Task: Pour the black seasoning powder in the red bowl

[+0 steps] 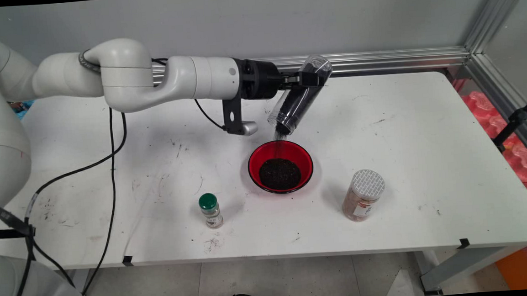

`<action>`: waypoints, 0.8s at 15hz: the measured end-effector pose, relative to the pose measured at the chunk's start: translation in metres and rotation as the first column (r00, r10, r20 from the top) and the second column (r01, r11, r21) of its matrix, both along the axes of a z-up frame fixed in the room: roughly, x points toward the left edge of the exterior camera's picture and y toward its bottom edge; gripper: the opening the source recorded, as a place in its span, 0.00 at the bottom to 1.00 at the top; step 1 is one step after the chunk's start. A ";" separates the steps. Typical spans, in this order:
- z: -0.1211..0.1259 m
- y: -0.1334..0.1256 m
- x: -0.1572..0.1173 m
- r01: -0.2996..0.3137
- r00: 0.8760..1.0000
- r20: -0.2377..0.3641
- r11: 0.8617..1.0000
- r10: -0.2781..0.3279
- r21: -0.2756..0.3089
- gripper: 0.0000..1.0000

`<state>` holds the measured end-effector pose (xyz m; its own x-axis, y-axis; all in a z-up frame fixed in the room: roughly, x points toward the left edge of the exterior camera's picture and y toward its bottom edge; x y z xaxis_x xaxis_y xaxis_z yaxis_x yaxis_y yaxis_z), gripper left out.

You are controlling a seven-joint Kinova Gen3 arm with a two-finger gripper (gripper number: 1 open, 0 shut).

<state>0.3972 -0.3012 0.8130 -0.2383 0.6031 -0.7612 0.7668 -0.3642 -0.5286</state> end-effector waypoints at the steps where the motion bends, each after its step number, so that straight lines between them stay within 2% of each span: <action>1: 0.000 0.000 0.000 0.000 1.000 -0.001 1.000 0.000 -0.004 0.00; 12: -0.001 0.001 0.000 0.008 1.000 -0.010 0.999 -0.008 -0.049 0.00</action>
<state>0.3971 -0.3001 0.8119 -0.2418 0.5673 -0.7872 0.7583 -0.3957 -0.5181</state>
